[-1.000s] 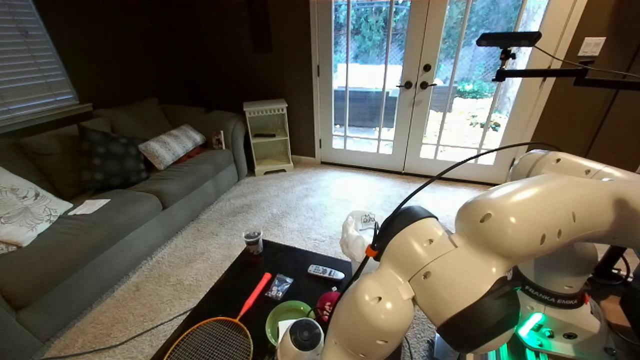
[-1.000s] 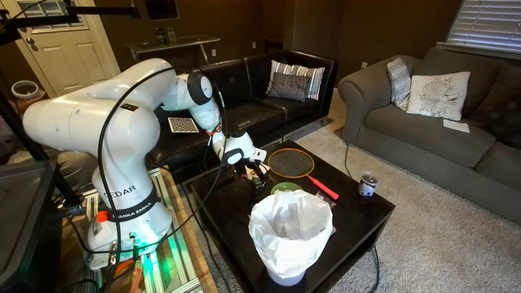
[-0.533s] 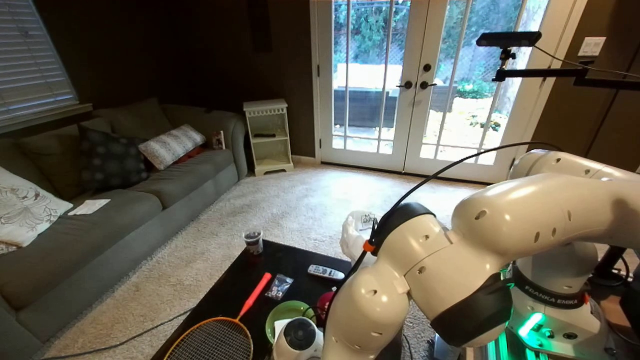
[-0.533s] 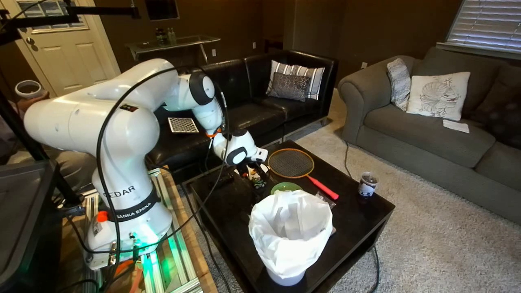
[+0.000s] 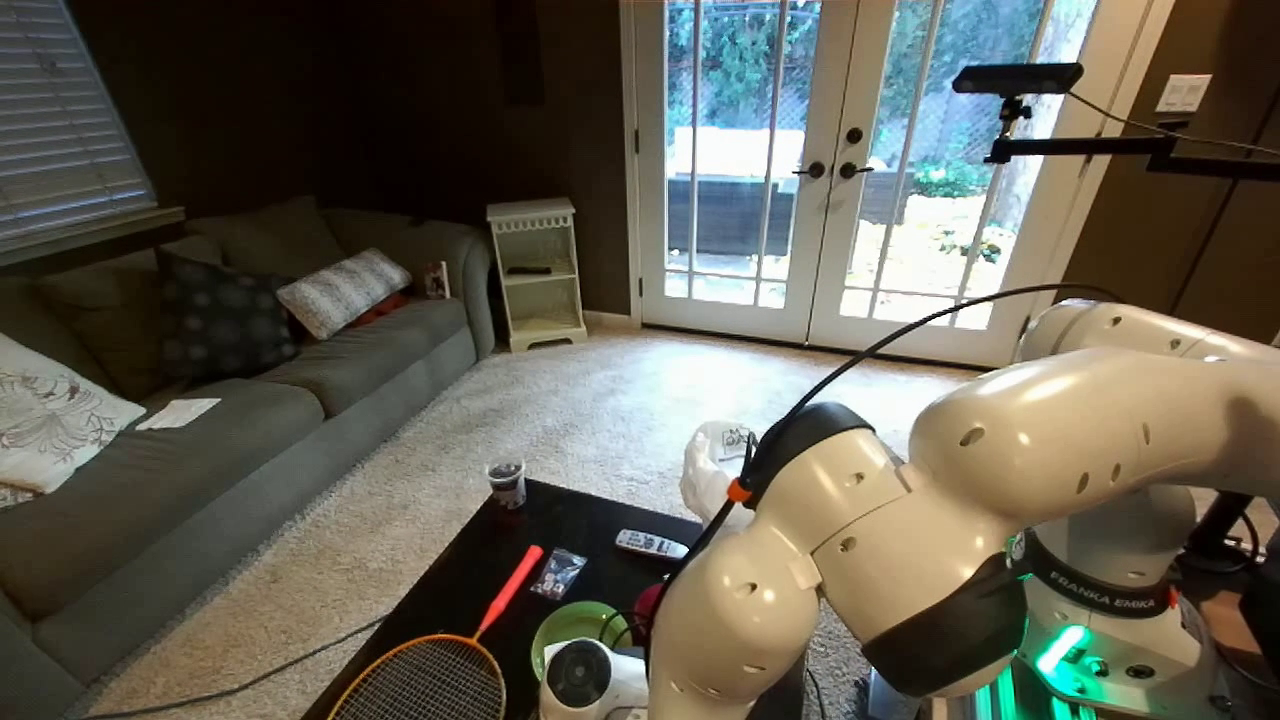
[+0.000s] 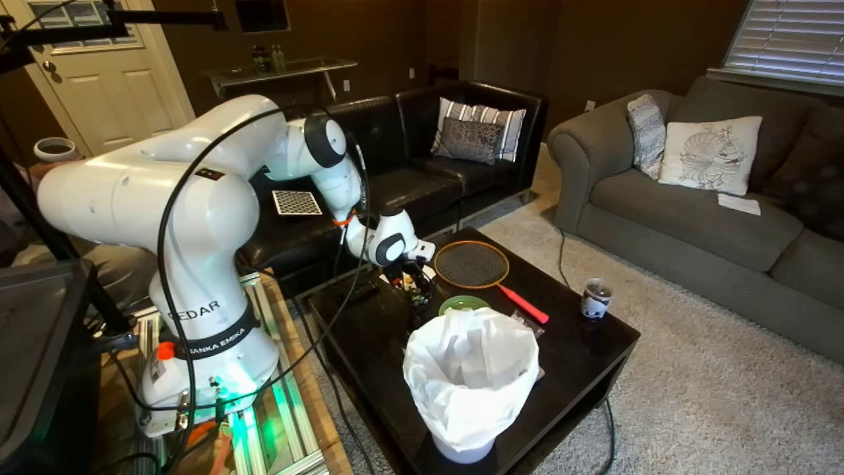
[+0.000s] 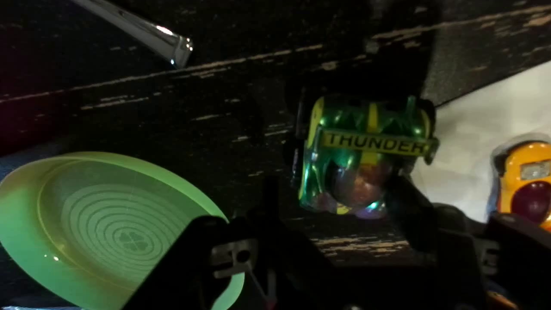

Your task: Turn the toy car upside down

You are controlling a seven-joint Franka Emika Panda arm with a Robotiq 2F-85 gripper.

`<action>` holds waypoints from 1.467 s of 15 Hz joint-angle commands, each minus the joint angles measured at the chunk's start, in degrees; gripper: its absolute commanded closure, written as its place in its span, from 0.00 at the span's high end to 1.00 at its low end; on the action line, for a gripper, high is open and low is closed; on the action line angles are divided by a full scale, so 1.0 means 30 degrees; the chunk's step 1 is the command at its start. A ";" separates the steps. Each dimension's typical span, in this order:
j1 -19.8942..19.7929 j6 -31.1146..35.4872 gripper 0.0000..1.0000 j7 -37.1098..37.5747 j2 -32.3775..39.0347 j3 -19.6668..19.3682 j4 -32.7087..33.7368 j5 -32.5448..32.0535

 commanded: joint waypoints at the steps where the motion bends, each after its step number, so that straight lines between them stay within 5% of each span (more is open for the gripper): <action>1: 0.0348 -0.1731 0.36 0.2170 0.0250 -0.0454 0.0588 -0.2086; 5: 0.0291 -0.3323 0.14 0.3210 0.0836 -0.0571 0.1889 -0.3770; 10: 0.0145 -0.4889 0.14 0.3677 0.0715 -0.0458 0.2464 -0.5758; 11: 0.0065 -0.5146 0.64 0.3823 0.0723 -0.0440 0.2651 -0.6071; 17: -0.0082 -0.5368 0.98 0.4594 0.0047 -0.0324 0.2016 -0.7571; 22: -0.1452 -0.4825 1.00 0.7164 0.0031 0.0252 0.2355 -0.9122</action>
